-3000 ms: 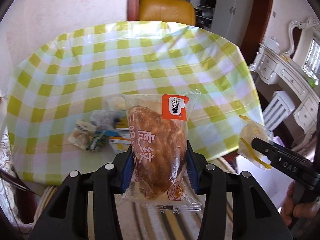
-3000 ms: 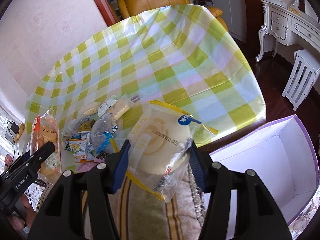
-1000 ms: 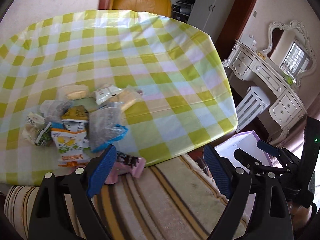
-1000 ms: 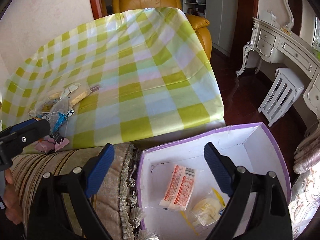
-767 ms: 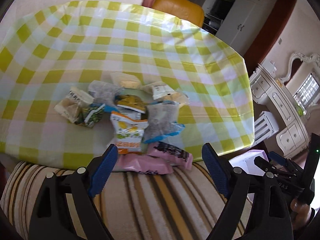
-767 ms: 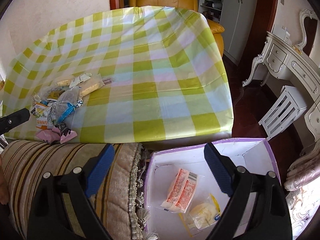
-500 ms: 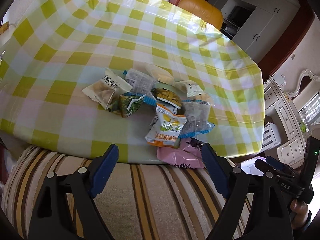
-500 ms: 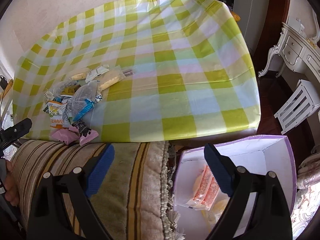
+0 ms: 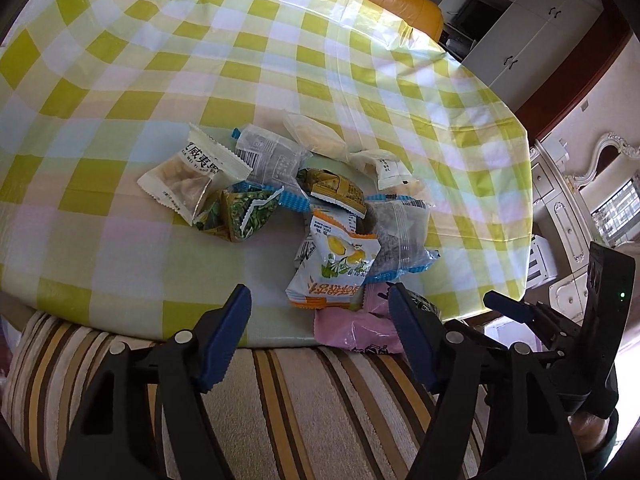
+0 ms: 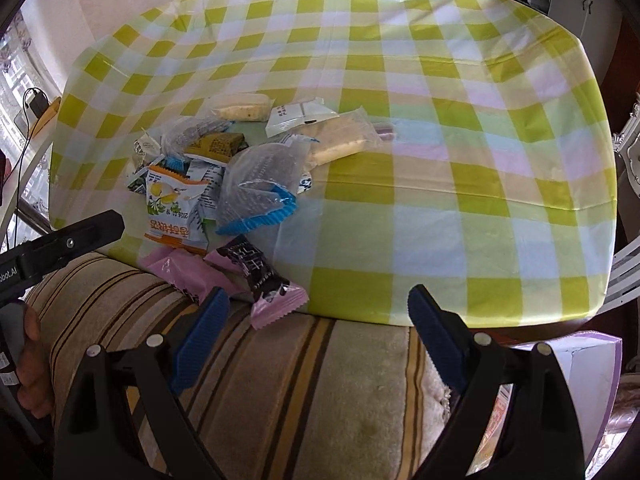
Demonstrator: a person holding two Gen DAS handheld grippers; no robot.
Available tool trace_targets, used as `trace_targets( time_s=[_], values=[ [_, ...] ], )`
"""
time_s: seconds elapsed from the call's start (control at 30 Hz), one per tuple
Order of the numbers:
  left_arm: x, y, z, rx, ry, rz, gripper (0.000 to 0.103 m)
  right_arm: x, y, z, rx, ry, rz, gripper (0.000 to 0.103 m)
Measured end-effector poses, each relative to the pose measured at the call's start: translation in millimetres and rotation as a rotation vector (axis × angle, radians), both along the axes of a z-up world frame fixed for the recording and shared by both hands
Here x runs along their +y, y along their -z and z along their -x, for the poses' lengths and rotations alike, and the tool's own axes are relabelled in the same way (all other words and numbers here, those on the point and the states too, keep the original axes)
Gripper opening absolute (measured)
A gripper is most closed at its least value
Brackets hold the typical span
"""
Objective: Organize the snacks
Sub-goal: 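Grasp the black-pink chocolate bar with the right tool while the left tool grasps the yellow chip bag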
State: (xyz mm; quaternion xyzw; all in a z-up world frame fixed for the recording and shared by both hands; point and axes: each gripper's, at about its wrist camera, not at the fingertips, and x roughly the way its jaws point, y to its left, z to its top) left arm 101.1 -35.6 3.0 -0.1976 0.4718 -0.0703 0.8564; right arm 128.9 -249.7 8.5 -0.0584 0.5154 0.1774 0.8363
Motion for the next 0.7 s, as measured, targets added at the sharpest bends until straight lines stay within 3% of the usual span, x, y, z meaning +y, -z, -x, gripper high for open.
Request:
trace_targets(
  time_s=[0.33,0.43,0.5,0.7],
  values=[
    [-14,18,-33,0.051,0.057,-0.048,0.066,25,21,-24,0.065,-0.042,-0.002,0.087],
    [-17,21,-36,0.058,0.074,-0.058,0.063,29,25,-27,0.081,-0.054,-0.003,0.079],
    [-19,23,-36,0.066,0.082,-0.061,0.061,32,28,-28,0.095,-0.064,-0.001,0.061],
    [-22,29,-39,0.086,0.095,-0.058,0.050,39,32,-26,0.101,-0.090,0.003,0.055]
  ],
)
